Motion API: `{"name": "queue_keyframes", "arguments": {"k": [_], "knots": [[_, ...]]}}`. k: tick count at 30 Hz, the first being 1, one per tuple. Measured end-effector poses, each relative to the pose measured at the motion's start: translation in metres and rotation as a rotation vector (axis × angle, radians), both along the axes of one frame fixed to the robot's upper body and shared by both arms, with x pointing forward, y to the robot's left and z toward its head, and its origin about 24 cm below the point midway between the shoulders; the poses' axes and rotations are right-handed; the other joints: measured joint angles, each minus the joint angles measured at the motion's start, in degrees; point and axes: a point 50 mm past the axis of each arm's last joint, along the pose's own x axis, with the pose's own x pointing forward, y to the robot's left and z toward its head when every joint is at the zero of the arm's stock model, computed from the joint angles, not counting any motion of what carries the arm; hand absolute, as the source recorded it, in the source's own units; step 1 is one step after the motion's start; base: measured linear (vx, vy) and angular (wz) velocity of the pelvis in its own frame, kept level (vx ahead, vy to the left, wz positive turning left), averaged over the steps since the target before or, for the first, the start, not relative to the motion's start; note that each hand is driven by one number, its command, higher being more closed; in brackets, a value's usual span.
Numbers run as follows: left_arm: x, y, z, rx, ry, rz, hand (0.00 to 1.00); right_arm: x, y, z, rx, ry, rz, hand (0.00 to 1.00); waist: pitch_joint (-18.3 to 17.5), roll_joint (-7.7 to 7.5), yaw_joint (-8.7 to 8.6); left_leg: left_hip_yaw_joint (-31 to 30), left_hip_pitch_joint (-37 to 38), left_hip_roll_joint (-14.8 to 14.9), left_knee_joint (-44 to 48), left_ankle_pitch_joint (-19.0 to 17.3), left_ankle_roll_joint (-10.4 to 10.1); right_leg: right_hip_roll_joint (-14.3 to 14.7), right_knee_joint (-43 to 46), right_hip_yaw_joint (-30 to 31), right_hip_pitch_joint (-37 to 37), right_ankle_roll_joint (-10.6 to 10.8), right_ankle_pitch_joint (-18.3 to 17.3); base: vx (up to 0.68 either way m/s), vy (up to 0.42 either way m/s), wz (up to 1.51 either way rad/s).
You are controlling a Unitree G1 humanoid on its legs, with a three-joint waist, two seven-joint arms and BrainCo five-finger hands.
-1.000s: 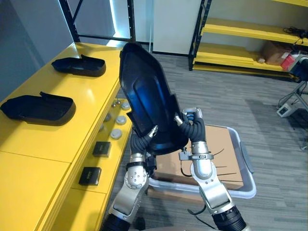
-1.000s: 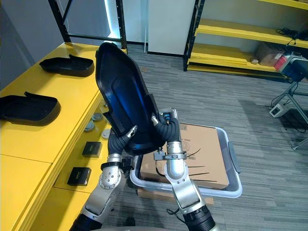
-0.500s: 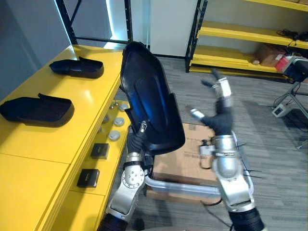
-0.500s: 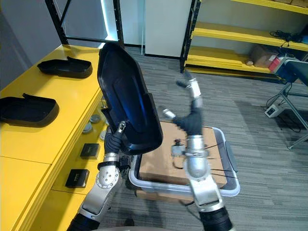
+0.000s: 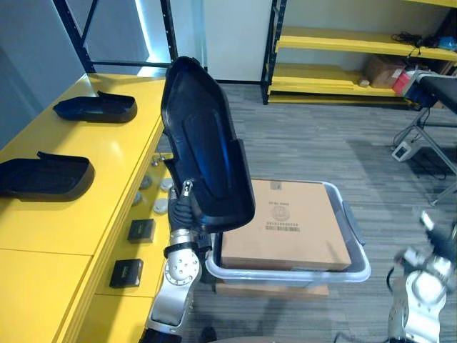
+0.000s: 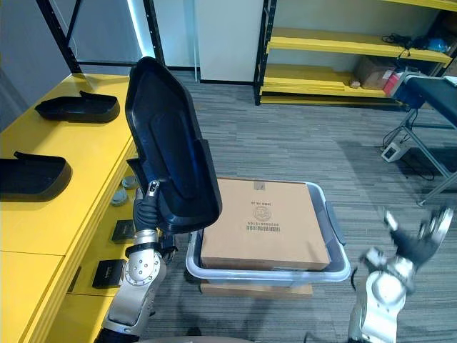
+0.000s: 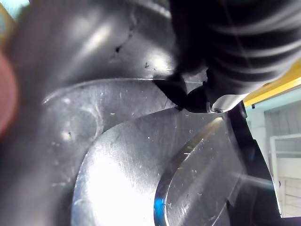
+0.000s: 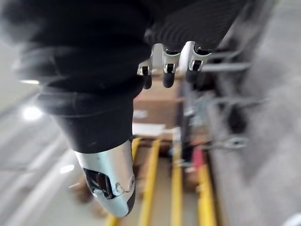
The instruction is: Walk over and take plastic housings, then place them on the shelf
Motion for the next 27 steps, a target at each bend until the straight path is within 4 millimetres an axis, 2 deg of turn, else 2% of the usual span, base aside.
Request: {"name": "queue_keyframes", "arguments": {"k": [1, 4, 7, 8, 10, 14, 16, 17, 18, 20, 21, 22, 24, 25, 26, 27], "knots": [[-0.001, -0.001, -0.001, -0.001, 0.000, -0.011, 1.00, -0.016, 0.009, -0.022, 0.073, 0.091, 0.022, 0.00, 0.05, 0.21, 0.10, 0.18, 0.26, 0.11, 0.00, -0.10, -0.14, 0.10, 0.01, 0.26, 0.17, -0.03, -0.02, 0.01, -0.008, -0.06], [-0.007, 0.001, -0.008, 0.012, 0.028, -0.028, 1.00, -0.047, 0.041, -0.066, 0.289, 0.259, 0.062, 0.00, 0.28, 0.20, 0.12, 0.82, 1.84, 0.43, -0.02, -0.42, -0.59, 0.26, 0.10, 0.93, 1.47, -0.20, -0.22, -0.01, -0.009, -0.11], [-0.011, 0.003, -0.013, 0.019, 0.056, -0.047, 1.00, -0.065, 0.075, -0.089, 0.444, 0.361, 0.124, 0.00, 0.84, 0.08, 0.12, 1.24, 2.87, 0.79, -0.11, -0.56, -0.78, 0.53, 0.19, 1.25, 2.27, -0.32, -0.33, -0.06, -0.008, -0.07], [-0.011, 0.004, -0.014, 0.021, 0.059, -0.051, 1.00, -0.068, 0.085, -0.094, 0.481, 0.388, 0.151, 0.00, 1.03, 0.33, 0.16, 1.17, 3.17, 0.90, -0.36, -0.58, -0.83, 0.64, 0.16, 1.12, 2.64, -0.41, -0.46, -0.07, -0.008, 0.04], [-0.013, 0.005, -0.017, 0.023, 0.073, -0.057, 1.00, -0.070, 0.095, -0.097, 0.504, 0.415, 0.207, 0.00, 1.59, -0.12, 0.23, 0.57, 3.65, 0.95, -0.42, -0.78, -1.12, 0.75, 0.17, 0.79, 3.01, -0.13, -0.75, -0.08, -0.005, 0.10], [-0.018, 0.003, -0.025, 0.006, 0.112, -0.064, 1.00, -0.069, 0.107, -0.100, 0.501, 0.471, 0.320, 0.00, 1.80, -0.58, 0.50, -2.54, 2.36, 0.74, -0.43, -0.88, -1.45, 0.77, 0.59, -2.35, 3.67, -0.46, -1.67, -0.05, -0.015, 0.41], [-0.017, -0.002, -0.024, 0.004, 0.106, -0.088, 1.00, -0.073, 0.111, -0.104, 0.494, 0.533, 0.378, 0.00, 3.22, -1.57, 1.86, -7.03, 0.41, 0.24, -0.38, 0.70, -2.56, 0.20, 3.94, -7.18, 2.61, -0.38, -3.58, -0.01, -0.051, 1.08], [-0.017, -0.006, -0.023, 0.003, 0.102, -0.103, 1.00, -0.074, 0.111, -0.104, 0.488, 0.547, 0.389, 0.00, 3.97, -1.74, 1.92, -8.11, 0.05, 0.09, -0.37, 1.06, -2.34, -0.06, 5.01, -8.79, 2.61, -0.55, -4.24, -0.02, -0.057, 1.43], [-0.017, -0.008, -0.023, 0.001, 0.100, -0.113, 1.00, -0.074, 0.115, -0.105, 0.488, 0.565, 0.416, 0.00, 5.04, -2.53, 2.00, -6.87, -1.21, 0.01, -0.39, 0.64, -1.65, -0.84, 6.65, -12.54, 2.40, -0.71, -5.46, -0.03, -0.060, 1.65], [-0.016, -0.011, -0.023, -0.002, 0.100, -0.124, 1.00, -0.073, 0.120, -0.108, 0.495, 0.597, 0.449, 0.00, 5.49, -3.74, 2.00, 3.84, -3.86, 1.86, 0.08, -1.12, 1.20, -2.06, 8.02, -18.57, 1.67, -0.85, -6.24, 0.00, -0.019, 1.67], [-0.013, -0.015, -0.023, -0.003, 0.097, -0.139, 1.00, -0.071, 0.122, -0.109, 0.498, 0.607, 0.462, 0.00, 6.26, -4.11, 1.69, 14.75, -5.96, 3.98, 3.28, -2.74, 3.43, -3.25, 8.27, -22.36, 1.78, -0.77, -6.26, 0.08, 0.069, 1.63], [-0.010, -0.022, -0.024, -0.010, 0.101, -0.163, 1.00, -0.067, 0.119, -0.108, 0.477, 0.616, 0.483, 0.00, 6.59, -3.33, 1.66, 25.71, -7.80, 6.84, 7.83, -3.66, 4.73, -3.73, 8.80, -25.55, 1.86, -0.72, -6.31, 0.09, 0.102, 1.58], [-0.011, -0.029, -0.025, -0.023, 0.106, -0.194, 1.00, -0.061, 0.117, -0.108, 0.453, 0.623, 0.514, 0.00, 6.49, -2.58, 1.61, 34.08, -8.51, 9.94, 13.27, -3.95, 5.19, -4.92, 10.87, -28.72, 2.28, 0.51, -7.51, 0.14, 0.144, 1.15], [-0.011, -0.035, -0.024, -0.026, 0.105, -0.230, 1.00, -0.055, 0.117, -0.107, 0.440, 0.622, 0.533, 0.00, 6.79, -2.42, 1.74, 36.12, -9.62, 9.75, 16.67, -4.79, 6.07, -6.24, 12.57, -30.69, 3.15, 1.54, -8.35, 0.15, 0.152, 1.11], [-0.010, -0.039, -0.023, -0.025, 0.099, -0.259, 1.00, -0.052, 0.119, -0.107, 0.441, 0.619, 0.540, 0.00, 6.72, -2.78, 1.74, 35.96, -9.92, 8.73, 17.40, -4.84, 6.04, -7.45, 12.98, -31.08, 3.70, 2.37, -9.03, 0.11, 0.156, 1.07], [-0.009, -0.045, -0.020, -0.039, 0.088, -0.289, 1.00, -0.050, 0.119, -0.107, 0.437, 0.617, 0.544, 0.00, 6.70, -2.53, 1.75, 35.15, -9.95, 7.55, 17.23, -5.82, 5.80, -8.29, 13.32, -32.30, 4.21, 3.51, -9.70, 0.08, 0.159, 1.10]]}}
